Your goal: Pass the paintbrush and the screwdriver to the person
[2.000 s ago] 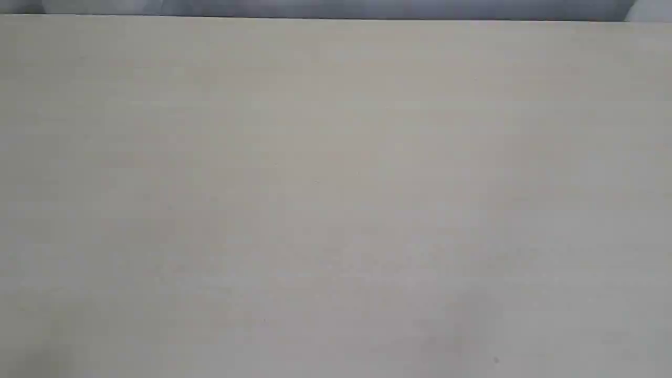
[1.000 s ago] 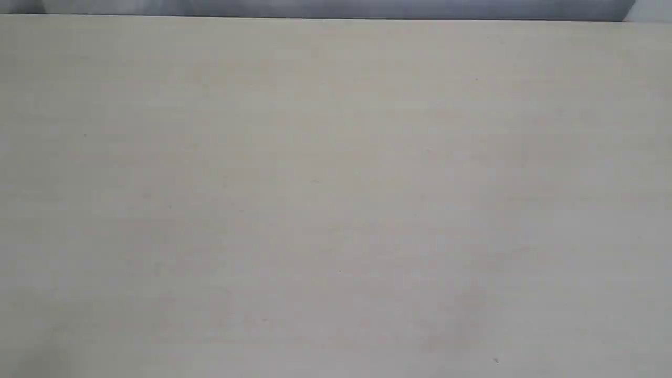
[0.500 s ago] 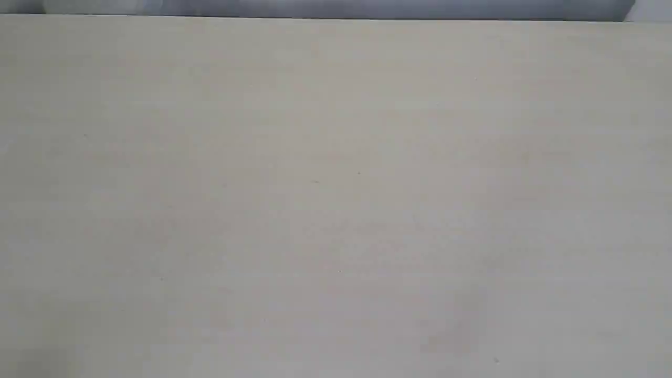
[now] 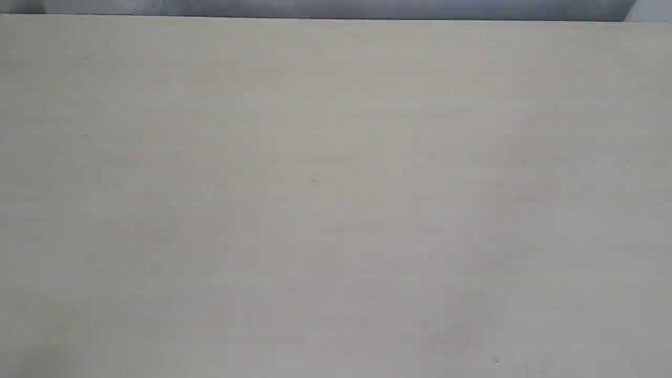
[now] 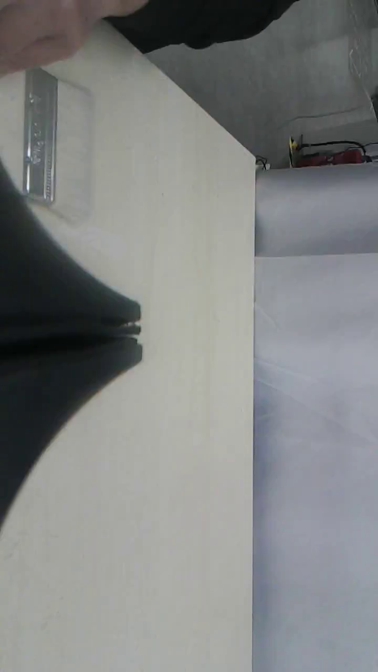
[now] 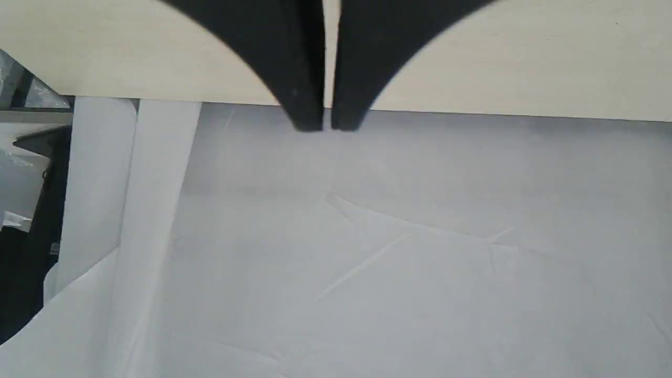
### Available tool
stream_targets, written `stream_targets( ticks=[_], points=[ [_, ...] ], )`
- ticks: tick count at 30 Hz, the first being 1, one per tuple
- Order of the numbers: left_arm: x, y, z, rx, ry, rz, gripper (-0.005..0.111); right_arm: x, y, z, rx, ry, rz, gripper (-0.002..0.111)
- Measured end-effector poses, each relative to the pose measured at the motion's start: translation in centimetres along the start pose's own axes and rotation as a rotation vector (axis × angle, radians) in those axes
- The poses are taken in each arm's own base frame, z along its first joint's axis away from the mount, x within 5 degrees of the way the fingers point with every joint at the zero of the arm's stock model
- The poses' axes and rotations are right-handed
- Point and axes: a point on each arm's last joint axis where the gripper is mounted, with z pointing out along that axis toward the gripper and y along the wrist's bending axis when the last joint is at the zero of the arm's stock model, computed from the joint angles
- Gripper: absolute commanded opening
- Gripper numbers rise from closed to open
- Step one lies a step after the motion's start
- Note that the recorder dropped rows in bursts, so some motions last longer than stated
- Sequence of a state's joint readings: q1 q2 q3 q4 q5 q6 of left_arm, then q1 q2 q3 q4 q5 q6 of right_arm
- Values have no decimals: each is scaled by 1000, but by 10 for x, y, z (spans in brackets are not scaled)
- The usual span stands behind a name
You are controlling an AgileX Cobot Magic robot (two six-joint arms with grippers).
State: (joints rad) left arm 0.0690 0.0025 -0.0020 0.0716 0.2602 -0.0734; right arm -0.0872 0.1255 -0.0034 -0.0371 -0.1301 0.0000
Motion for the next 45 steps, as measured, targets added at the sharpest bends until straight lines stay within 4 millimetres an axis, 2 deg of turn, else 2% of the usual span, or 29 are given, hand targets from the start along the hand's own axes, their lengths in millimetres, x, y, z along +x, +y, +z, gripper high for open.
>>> stream_targets(
  ticks=[45],
  points=[
    [0, 0, 0, 0, 0, 0, 0, 0, 3, 0, -40, -3, 21, 4]
  ],
)
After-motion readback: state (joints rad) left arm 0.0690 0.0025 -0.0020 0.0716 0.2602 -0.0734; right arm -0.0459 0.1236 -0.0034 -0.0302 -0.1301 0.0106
